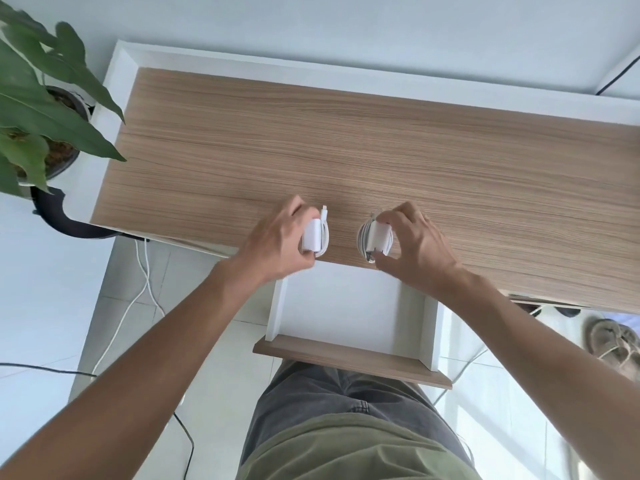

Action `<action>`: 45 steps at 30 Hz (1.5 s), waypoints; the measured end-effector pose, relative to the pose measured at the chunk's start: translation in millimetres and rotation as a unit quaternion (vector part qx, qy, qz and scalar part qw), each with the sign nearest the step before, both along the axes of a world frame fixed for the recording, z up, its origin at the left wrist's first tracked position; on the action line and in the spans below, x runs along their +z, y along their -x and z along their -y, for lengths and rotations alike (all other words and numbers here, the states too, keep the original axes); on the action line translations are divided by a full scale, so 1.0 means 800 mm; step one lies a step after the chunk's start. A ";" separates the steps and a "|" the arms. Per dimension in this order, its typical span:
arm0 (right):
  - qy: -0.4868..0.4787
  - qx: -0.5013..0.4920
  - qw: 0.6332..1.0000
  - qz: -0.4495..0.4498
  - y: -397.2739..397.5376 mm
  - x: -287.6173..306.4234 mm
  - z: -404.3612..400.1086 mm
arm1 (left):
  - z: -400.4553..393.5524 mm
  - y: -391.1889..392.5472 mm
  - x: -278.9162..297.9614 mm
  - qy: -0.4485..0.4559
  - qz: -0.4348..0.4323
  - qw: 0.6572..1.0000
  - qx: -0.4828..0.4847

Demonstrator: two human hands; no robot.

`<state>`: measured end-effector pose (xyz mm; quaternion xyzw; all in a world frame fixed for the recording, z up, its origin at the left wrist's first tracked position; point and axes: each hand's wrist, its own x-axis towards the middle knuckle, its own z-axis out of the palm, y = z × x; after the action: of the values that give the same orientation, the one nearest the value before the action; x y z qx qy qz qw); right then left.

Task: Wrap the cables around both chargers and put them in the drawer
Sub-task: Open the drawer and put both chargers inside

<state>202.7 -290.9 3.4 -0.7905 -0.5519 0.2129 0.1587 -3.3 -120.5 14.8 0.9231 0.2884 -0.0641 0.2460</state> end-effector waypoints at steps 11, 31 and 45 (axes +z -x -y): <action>0.080 0.015 0.996 -0.040 0.051 -0.050 0.128 | 0.116 0.043 -0.087 0.108 -0.056 0.990 -0.073; 0.226 -0.121 0.965 -0.054 0.071 -0.175 0.081 | 0.114 0.010 -0.216 0.067 -0.072 0.994 -0.039; 0.253 -0.098 0.961 -0.057 0.070 -0.165 0.099 | 0.122 0.018 -0.197 0.085 -0.064 0.994 -0.037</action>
<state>146.7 -370.3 -128.5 -0.8419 -0.3896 0.3732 0.0048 -17.8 -218.2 -142.8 0.9029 0.2623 -0.1568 0.3023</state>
